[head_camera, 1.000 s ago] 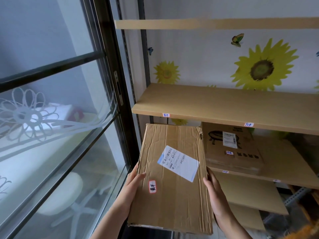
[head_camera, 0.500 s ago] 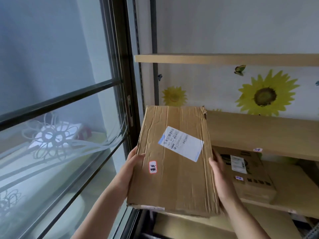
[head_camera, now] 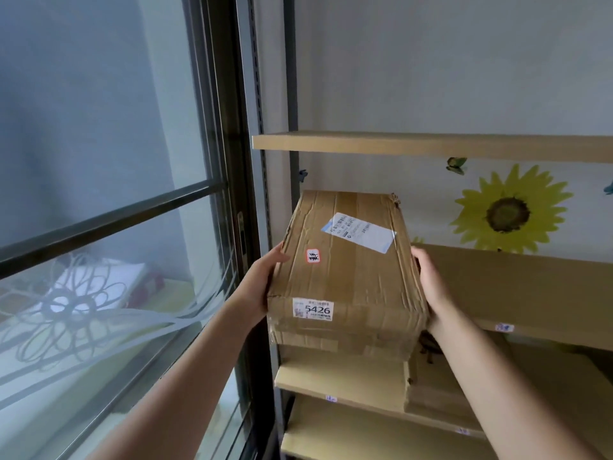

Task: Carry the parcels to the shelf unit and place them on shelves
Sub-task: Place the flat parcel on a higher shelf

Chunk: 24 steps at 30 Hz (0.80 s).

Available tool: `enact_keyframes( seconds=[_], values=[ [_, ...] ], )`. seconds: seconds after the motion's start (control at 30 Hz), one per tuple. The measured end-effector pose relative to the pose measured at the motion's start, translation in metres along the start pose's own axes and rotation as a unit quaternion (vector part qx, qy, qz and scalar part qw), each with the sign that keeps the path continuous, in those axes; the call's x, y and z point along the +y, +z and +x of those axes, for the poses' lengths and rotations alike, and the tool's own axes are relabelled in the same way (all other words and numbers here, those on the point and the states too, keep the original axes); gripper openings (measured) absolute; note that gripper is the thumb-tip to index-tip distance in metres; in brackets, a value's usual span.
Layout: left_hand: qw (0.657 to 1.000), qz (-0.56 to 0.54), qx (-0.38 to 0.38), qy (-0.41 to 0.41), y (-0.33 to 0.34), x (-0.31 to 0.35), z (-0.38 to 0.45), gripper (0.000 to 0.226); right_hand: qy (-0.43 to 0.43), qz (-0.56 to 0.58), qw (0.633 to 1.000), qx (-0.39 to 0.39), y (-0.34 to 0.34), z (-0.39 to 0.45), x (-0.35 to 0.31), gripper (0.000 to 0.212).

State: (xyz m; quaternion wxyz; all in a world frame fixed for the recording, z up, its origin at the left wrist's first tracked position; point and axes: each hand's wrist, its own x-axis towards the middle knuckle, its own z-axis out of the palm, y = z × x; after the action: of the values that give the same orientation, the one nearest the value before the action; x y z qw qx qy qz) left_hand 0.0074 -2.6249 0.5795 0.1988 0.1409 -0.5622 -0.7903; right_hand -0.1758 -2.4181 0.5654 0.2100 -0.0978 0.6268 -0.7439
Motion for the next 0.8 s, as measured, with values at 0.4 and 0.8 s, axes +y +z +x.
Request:
enact_keyframes(
  seconds=[0.4,0.8],
  values=[
    [0.994,0.04,0.066,-0.073,0.009,0.021,0.124,0.016,0.008,0.063,0.996,-0.063,0.013,0.12,-0.023,0.028],
    [0.993,0.014,0.087,-0.084,-0.014,0.0,0.203,0.042,0.083,0.052,0.994,-0.055,0.033,0.189,-0.004,0.028]
  ],
)
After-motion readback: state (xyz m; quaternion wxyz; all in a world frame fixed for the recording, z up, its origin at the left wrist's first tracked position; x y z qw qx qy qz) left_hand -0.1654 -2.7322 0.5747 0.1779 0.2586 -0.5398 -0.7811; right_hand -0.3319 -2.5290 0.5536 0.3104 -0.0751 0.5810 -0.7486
